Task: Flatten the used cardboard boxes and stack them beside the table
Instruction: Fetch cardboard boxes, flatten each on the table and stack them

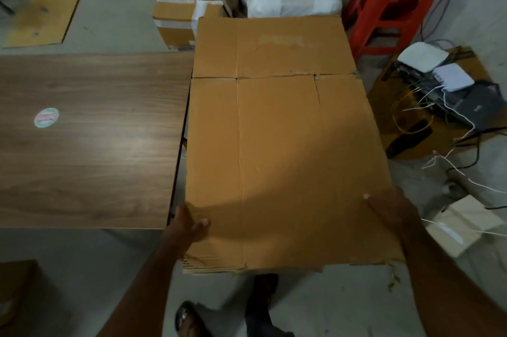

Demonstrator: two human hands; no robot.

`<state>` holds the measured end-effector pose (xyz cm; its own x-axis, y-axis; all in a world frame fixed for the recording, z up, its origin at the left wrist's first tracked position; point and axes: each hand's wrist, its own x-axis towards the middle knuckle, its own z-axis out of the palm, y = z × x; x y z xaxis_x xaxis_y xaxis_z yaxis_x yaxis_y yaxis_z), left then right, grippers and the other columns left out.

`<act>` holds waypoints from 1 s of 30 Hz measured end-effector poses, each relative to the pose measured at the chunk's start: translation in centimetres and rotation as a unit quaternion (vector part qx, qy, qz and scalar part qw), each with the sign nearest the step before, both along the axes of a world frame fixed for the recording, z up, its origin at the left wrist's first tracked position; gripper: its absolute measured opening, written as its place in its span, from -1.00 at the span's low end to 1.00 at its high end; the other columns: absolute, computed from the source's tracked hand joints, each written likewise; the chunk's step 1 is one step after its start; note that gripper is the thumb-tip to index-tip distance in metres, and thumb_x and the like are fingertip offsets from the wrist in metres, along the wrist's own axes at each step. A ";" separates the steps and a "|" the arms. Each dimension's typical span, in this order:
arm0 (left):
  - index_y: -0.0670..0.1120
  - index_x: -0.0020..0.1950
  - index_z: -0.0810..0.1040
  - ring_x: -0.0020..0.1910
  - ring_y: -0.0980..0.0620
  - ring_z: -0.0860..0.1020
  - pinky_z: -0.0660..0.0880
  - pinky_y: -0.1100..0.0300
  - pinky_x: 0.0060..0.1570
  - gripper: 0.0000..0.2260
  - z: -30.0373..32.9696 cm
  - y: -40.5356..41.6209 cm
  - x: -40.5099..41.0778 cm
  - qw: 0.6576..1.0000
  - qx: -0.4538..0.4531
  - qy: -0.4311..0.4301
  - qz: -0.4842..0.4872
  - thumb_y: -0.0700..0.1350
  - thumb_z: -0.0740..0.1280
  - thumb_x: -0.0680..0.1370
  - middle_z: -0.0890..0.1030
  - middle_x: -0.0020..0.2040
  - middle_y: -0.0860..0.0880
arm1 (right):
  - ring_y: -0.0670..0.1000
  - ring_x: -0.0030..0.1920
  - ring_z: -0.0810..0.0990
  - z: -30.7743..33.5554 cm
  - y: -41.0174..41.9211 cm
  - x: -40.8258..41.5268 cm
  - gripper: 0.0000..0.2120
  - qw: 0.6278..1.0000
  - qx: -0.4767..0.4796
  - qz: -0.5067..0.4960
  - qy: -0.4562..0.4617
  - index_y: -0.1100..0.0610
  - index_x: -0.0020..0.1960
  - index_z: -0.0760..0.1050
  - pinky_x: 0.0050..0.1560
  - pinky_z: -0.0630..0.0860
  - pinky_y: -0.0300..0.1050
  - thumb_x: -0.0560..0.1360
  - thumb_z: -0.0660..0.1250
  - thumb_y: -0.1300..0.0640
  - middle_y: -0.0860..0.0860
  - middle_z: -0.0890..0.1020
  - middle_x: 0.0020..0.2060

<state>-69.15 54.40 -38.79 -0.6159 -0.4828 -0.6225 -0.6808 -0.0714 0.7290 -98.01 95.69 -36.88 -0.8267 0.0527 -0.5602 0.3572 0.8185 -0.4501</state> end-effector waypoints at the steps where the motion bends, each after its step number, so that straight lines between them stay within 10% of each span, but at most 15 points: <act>1: -0.06 0.46 0.26 0.08 -0.06 0.55 0.57 0.04 -0.07 -0.03 1.6 0.5 -0.6 1.000 -0.019 -0.015 -0.007 0.29 0.62 0.24 0.49 0.21 -0.02 | 0.31 0.26 0.56 0.1 -0.1 0.1 -0.18 1.000 -0.007 -0.002 -0.002 0.14 0.52 0.27 0.13 0.47 0.07 0.47 0.47 -0.28 0.20 0.53 0.36; 4: -0.11 0.52 0.28 0.01 -0.09 0.53 0.54 0.04 -0.09 -0.37 1.5 0.2 -0.8 0.994 -0.096 -0.059 -0.014 0.02 0.47 0.55 0.49 0.20 -0.08 | 0.27 0.23 0.58 -0.4 -0.3 0.4 -0.19 1.000 -0.010 0.004 -0.003 0.11 0.51 0.30 0.05 0.45 0.02 0.45 0.47 -0.30 0.18 0.54 0.35; 11: -0.06 0.56 0.24 0.03 -0.08 0.49 0.49 0.02 -0.04 -0.38 2.2 0.2 -0.9 0.986 -0.134 -0.085 -0.042 0.06 0.41 0.58 0.50 0.38 -0.22 | 0.34 0.34 0.49 -0.2 -0.7 1.0 -0.21 1.000 0.013 -0.014 -0.007 0.17 0.55 0.24 0.25 0.45 0.16 0.51 0.46 -0.20 0.23 0.46 0.43; 18: 0.01 0.27 0.51 -0.07 -0.23 0.62 0.47 0.02 -0.13 -0.61 4.3 0.7 -0.4 0.915 -0.347 -0.187 -0.081 0.25 0.31 0.59 0.65 0.00 -0.17 | 0.35 0.43 0.36 1.0 -2.5 2.6 -0.14 0.987 0.138 0.026 0.077 0.08 0.59 0.13 0.38 0.31 0.42 0.51 0.36 -0.34 0.21 0.33 0.49; 23: -0.14 -0.14 0.57 -0.38 -0.27 0.60 0.42 0.10 -0.34 -0.81 7.3 1.0 0.1 0.874 -0.476 -0.060 -0.071 -0.03 0.37 0.58 0.59 -0.34 -0.20 | 0.24 0.46 0.36 3.0 -10.2 6.3 -0.25 0.971 0.106 0.141 0.163 0.15 0.60 0.20 0.37 0.35 0.22 0.58 0.34 -0.21 0.16 0.34 0.52; 30: -0.04 -0.15 0.61 -0.29 -0.24 0.65 0.34 0.17 -0.33 -0.84 11.5 -2.4 5.2 0.881 -0.471 0.000 -0.038 0.00 0.39 0.58 0.67 -0.28 -0.08 | 0.21 0.38 0.44 6.8 -27.6 17.6 -0.37 0.915 -0.050 0.322 0.236 0.16 0.52 0.33 0.30 0.45 0.18 0.56 0.37 -0.10 0.14 0.46 0.41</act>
<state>-63.96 52.00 -27.31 -0.6688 -0.7427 0.0326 -0.6572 0.6112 0.4410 -80.37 68.06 -30.04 -0.8191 -0.5635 -0.1076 -0.4395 0.7369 -0.5136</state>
